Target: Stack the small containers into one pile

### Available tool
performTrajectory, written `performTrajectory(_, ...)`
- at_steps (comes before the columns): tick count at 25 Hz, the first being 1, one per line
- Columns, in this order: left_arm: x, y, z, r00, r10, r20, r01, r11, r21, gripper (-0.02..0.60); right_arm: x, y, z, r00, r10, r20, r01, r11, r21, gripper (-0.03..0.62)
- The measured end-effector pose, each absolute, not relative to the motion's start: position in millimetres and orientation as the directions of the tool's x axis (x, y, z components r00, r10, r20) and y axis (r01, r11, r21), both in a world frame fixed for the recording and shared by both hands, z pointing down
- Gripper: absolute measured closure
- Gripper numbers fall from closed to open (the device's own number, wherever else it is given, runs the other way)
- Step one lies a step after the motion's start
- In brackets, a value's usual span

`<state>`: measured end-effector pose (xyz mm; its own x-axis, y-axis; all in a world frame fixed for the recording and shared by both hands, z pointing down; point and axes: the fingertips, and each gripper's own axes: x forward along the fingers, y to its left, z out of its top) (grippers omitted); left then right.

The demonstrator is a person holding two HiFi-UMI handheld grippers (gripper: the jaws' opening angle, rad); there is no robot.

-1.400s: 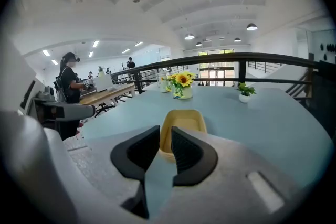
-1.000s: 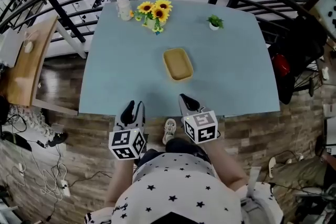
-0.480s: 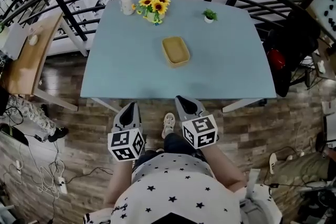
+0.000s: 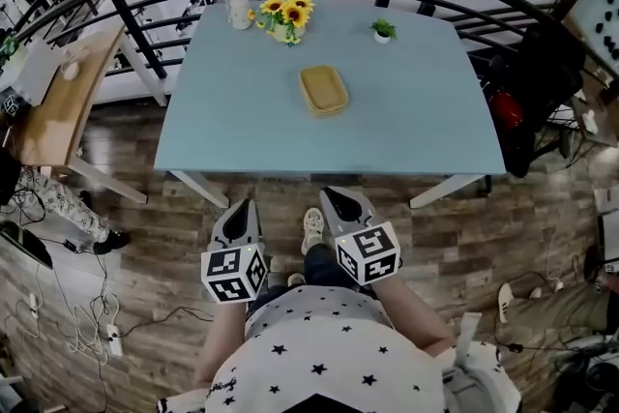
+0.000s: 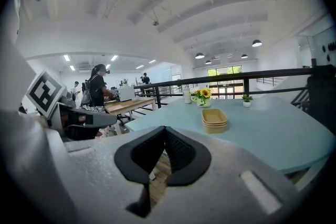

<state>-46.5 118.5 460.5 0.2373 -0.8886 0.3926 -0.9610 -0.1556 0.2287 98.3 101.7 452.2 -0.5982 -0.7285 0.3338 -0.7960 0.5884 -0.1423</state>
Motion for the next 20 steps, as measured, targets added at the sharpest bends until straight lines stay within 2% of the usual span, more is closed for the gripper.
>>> performTrajectory(20,-35,138,466,0.27,-0.876,0.399,-0.953,-0.184,0.241,0.578,96,128,454,-0.63,-0.71,0.316,-0.773,0.614,-0.159,0.589)
